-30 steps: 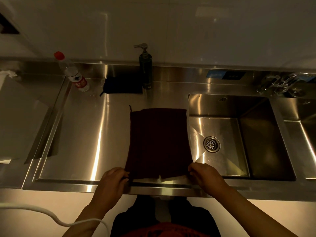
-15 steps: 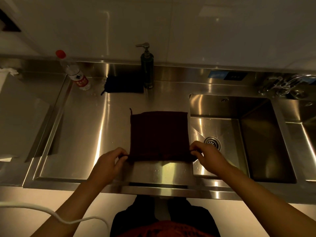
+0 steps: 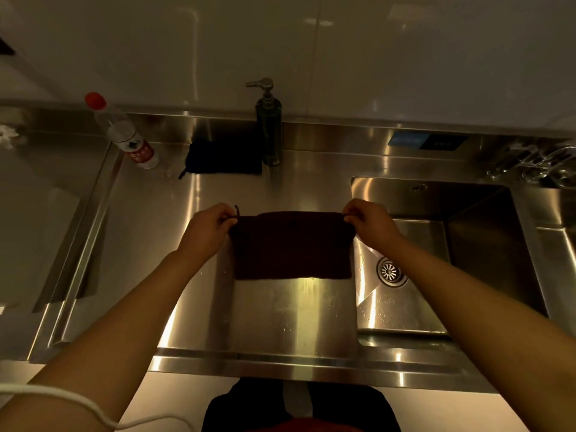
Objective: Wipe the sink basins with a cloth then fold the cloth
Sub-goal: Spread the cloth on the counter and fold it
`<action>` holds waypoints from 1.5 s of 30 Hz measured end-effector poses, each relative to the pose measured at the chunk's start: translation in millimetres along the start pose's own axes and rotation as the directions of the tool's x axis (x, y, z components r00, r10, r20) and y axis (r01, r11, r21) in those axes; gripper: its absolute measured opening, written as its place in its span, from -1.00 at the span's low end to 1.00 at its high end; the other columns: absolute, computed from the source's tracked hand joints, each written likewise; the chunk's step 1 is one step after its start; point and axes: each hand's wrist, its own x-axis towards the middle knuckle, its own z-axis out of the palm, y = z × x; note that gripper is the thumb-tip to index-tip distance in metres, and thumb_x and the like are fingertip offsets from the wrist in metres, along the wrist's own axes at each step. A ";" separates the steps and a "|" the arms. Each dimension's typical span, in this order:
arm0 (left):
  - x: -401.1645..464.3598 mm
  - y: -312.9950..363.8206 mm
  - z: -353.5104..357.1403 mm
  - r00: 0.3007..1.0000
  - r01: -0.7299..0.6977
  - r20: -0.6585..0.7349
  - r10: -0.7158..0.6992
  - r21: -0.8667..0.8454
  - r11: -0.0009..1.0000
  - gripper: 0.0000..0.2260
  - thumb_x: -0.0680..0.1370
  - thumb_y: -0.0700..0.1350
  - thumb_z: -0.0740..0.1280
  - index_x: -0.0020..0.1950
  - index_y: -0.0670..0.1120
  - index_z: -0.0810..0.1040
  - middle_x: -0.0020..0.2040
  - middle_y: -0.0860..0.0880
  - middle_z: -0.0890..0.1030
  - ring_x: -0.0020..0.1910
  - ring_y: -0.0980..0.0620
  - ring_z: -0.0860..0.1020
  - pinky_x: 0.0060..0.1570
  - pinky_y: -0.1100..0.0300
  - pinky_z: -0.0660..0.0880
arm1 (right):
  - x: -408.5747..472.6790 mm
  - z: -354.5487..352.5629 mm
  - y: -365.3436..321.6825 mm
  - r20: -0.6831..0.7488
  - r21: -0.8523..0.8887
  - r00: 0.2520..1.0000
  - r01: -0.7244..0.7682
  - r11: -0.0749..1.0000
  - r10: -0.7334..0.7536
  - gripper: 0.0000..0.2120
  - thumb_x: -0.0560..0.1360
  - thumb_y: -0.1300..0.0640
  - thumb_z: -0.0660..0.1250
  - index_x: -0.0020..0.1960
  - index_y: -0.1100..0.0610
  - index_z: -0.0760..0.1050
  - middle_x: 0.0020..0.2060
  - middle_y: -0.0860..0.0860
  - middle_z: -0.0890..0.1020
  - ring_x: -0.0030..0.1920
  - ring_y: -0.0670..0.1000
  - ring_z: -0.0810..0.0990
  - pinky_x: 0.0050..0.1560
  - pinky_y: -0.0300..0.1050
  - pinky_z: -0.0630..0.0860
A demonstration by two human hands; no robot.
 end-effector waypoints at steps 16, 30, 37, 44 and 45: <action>41.2 -11.3 35.2 0.983 0.166 -0.085 -0.162 0.043 0.985 -0.86 0.62 -0.23 0.32 0.09 -0.08 0.64 0.07 -0.04 0.63 -0.01 -0.02 0.60 -0.04 0.16 0.44 | 43.5 36.9 28.0 -0.186 -0.082 0.977 -0.120 0.989 0.103 -0.85 0.60 0.19 0.32 0.14 0.18 0.59 0.13 0.14 0.53 0.04 0.11 0.58 0.01 -0.15 0.46; -89.2 38.6 97.2 0.952 -0.247 0.241 0.190 0.236 0.940 -0.81 0.60 -0.14 0.38 0.19 -0.08 0.66 0.16 -0.05 0.60 0.14 -0.09 0.53 0.09 0.00 0.48 | -72.2 73.6 26.2 -0.097 0.255 0.902 -0.386 0.887 0.421 -0.72 0.49 0.16 0.48 0.15 0.05 0.49 -0.15 -0.03 0.60 -0.13 0.00 0.62 -0.13 -0.09 0.57; -93.8 86.9 136.8 0.955 -0.183 0.254 0.153 0.100 0.978 -0.79 0.65 -0.09 0.32 0.27 -0.03 0.61 0.19 0.00 0.55 0.17 0.01 0.51 0.09 0.17 0.46 | -72.0 74.4 20.1 -0.084 0.060 0.874 -0.476 0.878 0.479 -0.86 0.48 0.13 0.47 -0.09 0.20 0.58 -0.22 0.04 0.62 -0.13 0.10 0.64 -0.16 -0.09 0.51; -80.4 120.6 176.2 0.911 -0.313 0.377 0.169 0.362 0.878 -0.54 0.63 0.04 0.34 0.52 0.01 0.40 0.41 -0.01 0.41 0.38 -0.06 0.39 0.28 0.03 0.42 | -57.3 53.0 20.5 0.144 0.197 0.766 -0.642 0.741 0.626 -0.78 0.40 0.19 0.57 -0.10 0.35 0.67 -0.21 0.20 0.73 -0.16 0.15 0.73 -0.03 0.02 0.68; -78.2 124.0 180.4 0.912 -0.311 0.378 0.157 0.389 0.867 -0.54 0.64 0.06 0.34 0.52 0.01 0.39 0.42 -0.01 0.40 0.39 -0.07 0.39 0.28 0.02 0.41 | -59.2 49.7 21.9 0.183 0.309 0.740 -0.668 0.677 0.647 -0.77 0.40 0.22 0.58 -0.07 0.37 0.67 -0.22 0.23 0.72 -0.18 0.17 0.74 -0.03 0.05 0.69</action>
